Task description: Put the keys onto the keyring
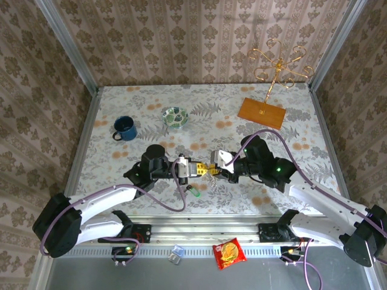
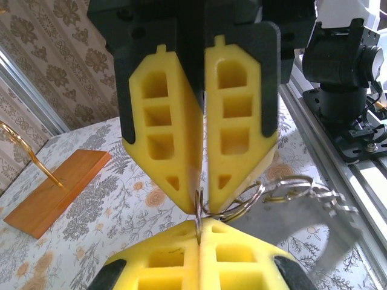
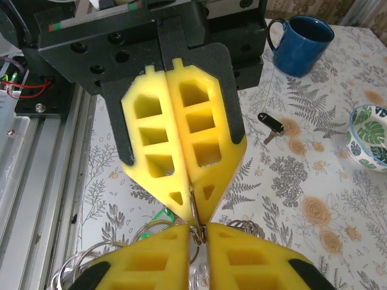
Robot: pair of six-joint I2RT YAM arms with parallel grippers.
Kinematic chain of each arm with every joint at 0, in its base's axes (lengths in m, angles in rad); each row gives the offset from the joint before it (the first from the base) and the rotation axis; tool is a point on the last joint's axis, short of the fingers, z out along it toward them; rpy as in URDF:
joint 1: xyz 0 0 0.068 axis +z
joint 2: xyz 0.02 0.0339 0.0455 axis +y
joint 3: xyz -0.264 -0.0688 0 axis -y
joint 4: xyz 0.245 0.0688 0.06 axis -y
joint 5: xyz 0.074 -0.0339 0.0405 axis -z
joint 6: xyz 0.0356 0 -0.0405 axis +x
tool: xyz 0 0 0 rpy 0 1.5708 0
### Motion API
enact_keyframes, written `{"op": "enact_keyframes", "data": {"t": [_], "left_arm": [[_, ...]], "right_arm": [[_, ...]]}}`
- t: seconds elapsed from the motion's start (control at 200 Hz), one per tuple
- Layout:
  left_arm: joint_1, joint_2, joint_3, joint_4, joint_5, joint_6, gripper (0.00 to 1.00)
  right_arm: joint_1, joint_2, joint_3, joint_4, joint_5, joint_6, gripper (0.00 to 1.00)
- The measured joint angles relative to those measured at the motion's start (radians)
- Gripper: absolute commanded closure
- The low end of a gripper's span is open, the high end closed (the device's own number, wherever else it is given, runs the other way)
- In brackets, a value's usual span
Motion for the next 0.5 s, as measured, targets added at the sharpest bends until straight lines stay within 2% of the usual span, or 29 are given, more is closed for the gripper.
{"op": "enact_keyframes", "data": {"t": [0.105,0.15,0.24,0.5], "left_arm": [[0.000,0.001,-0.002,0.000,0.002,-0.008,1.00],[0.000,0.001,-0.003,0.001,0.002,-0.012,1.00],[0.000,0.001,-0.004,0.001,-0.001,-0.018,0.89],[0.000,0.001,-0.007,0.004,-0.022,-0.035,0.89]], "right_arm": [[0.000,0.001,0.000,0.000,-0.002,0.002,1.00],[-0.002,0.001,0.000,-0.001,-0.003,-0.001,1.00],[-0.002,0.005,0.000,-0.001,-0.004,-0.002,1.00],[0.000,0.036,0.021,-0.019,-0.003,-0.009,1.00]]}}
